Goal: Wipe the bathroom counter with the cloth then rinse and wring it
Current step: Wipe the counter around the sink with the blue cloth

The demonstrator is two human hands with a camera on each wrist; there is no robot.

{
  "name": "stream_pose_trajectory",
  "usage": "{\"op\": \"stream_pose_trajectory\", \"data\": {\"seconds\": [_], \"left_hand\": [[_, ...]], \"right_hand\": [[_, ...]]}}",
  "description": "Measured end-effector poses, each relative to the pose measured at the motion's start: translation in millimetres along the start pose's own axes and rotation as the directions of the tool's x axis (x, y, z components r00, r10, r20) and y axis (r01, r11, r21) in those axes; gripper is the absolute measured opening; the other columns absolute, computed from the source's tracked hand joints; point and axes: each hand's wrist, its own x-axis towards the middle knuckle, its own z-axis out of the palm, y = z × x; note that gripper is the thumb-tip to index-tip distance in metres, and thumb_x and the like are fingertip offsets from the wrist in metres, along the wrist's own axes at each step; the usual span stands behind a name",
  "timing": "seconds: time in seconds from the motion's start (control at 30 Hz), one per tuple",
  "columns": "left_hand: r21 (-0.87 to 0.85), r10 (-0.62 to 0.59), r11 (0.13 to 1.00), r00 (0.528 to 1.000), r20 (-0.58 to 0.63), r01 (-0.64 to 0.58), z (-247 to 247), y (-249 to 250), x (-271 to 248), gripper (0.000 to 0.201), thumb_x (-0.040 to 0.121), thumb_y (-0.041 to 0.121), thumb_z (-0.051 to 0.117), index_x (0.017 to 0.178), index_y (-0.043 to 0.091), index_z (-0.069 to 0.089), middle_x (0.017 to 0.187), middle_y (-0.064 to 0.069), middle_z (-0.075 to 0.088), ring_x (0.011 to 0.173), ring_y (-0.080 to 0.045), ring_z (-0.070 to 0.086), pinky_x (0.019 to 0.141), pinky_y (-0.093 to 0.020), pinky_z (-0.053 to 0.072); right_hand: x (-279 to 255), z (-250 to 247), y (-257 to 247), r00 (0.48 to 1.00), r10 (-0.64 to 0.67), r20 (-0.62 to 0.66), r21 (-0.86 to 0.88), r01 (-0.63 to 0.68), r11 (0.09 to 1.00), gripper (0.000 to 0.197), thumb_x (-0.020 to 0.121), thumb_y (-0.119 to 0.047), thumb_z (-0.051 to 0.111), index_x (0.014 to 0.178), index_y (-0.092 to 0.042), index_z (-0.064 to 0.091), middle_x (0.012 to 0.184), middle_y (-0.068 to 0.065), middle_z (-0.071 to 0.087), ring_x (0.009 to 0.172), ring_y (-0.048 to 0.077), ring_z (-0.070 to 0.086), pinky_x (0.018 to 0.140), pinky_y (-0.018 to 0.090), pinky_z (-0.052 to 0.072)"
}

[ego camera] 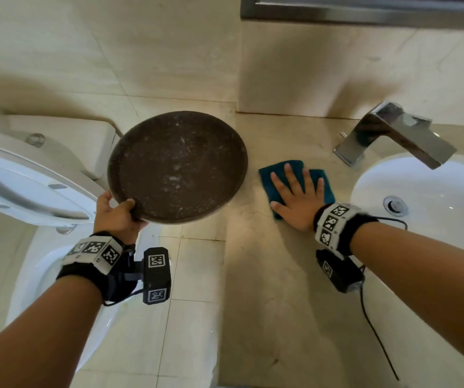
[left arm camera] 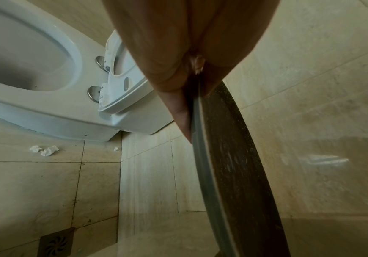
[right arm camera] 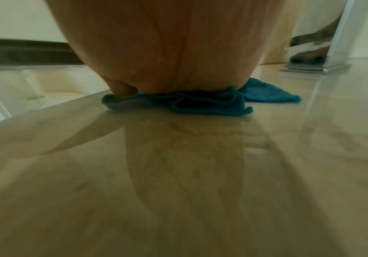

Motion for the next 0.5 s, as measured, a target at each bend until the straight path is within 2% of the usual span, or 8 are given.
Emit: {"op": "stream_pose_trajectory", "data": {"seconds": [0.23, 0.3, 0.4, 0.5], "left_hand": [[-0.001, 0.008, 1.000, 1.000, -0.013, -0.008, 8.3, 6.9, 8.5, 0.051, 0.094, -0.007, 0.031, 0.135, 0.023, 0.033, 0.131, -0.017, 0.045, 0.107, -0.035, 0.056, 0.058, -0.039, 0.054], [-0.009, 0.017, 1.000, 1.000, -0.001, -0.017, 13.6, 7.1, 7.9, 0.050, 0.094, -0.007, 0.031, 0.134, 0.024, 0.033, 0.126, -0.014, 0.047, 0.102, -0.031, 0.058, 0.062, -0.040, 0.055], [-0.012, 0.022, 1.000, 1.000, 0.004, -0.022, 16.2, 5.2, 8.8, 0.051, 0.095, -0.006, 0.032, 0.136, 0.024, 0.032, 0.121, -0.012, 0.047, 0.098, -0.029, 0.058, 0.074, -0.046, 0.054], [-0.019, 0.026, 0.999, 1.000, 0.004, -0.026, 14.2, 3.2, 11.9, 0.051, 0.095, -0.006, 0.032, 0.137, 0.023, 0.033, 0.122, -0.013, 0.048, 0.096, -0.028, 0.059, 0.068, -0.043, 0.053]], "right_hand": [[39.5, -17.9, -26.8, 0.996, -0.086, 0.008, -0.058, 0.086, 0.995, 0.060, 0.093, -0.060, 0.021, 0.140, -0.053, -0.015, 0.152, -0.015, -0.029, 0.141, 0.029, -0.026, 0.109, 0.058, -0.016], [49.5, -26.1, -31.0, 0.997, -0.082, 0.013, -0.040, 0.083, 0.996, 0.059, 0.093, -0.060, 0.021, 0.140, -0.053, -0.013, 0.152, -0.015, -0.029, 0.141, 0.029, -0.027, 0.110, 0.059, -0.015], [63.4, -36.4, -35.2, 0.997, -0.072, 0.009, -0.025, 0.072, 0.997, 0.059, 0.093, -0.059, 0.022, 0.142, -0.051, -0.010, 0.152, -0.014, -0.028, 0.140, 0.029, -0.027, 0.111, 0.059, -0.015], [74.8, -45.7, -35.5, 0.997, -0.073, -0.005, -0.023, 0.072, 0.997, 0.058, 0.094, -0.059, 0.022, 0.143, -0.050, -0.006, 0.153, -0.013, -0.026, 0.141, 0.028, -0.025, 0.111, 0.059, -0.014]]}}
